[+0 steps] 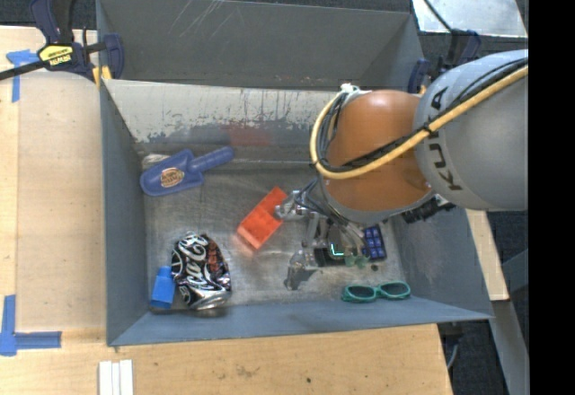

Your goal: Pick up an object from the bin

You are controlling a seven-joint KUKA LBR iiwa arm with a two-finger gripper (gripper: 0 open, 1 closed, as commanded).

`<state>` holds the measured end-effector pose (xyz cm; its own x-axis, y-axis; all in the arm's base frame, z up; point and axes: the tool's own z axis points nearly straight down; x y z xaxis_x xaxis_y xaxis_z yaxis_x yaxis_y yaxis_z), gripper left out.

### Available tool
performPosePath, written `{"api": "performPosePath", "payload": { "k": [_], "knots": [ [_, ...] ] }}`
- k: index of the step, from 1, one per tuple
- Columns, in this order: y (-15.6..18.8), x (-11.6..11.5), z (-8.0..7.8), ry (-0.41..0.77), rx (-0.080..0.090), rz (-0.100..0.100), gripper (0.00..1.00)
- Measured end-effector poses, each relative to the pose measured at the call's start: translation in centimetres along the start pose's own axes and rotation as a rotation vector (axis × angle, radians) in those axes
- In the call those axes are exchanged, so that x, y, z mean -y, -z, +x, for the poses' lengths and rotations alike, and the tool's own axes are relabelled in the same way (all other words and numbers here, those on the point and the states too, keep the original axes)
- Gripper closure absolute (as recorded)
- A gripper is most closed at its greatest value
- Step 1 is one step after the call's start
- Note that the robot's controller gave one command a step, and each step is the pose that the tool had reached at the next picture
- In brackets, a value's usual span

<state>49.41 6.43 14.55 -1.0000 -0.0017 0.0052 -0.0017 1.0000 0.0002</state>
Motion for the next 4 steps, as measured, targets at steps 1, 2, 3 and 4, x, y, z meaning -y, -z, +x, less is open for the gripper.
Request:
{"api": "performPosePath", "payload": {
  "k": [1,2,3,4],
  "knots": [
    [0.3,0.0,-0.2,-0.002,0.007,-0.001,0.0],
    [-4.5,-0.7,-4.5,0.014,0.018,-0.001,0.0],
    [-5.5,-1.3,-4.9,0.011,0.018,-0.002,1.0],
    [-5.5,-1.3,-4.9,0.01,0.018,-0.002,1.0]
  ]
}}
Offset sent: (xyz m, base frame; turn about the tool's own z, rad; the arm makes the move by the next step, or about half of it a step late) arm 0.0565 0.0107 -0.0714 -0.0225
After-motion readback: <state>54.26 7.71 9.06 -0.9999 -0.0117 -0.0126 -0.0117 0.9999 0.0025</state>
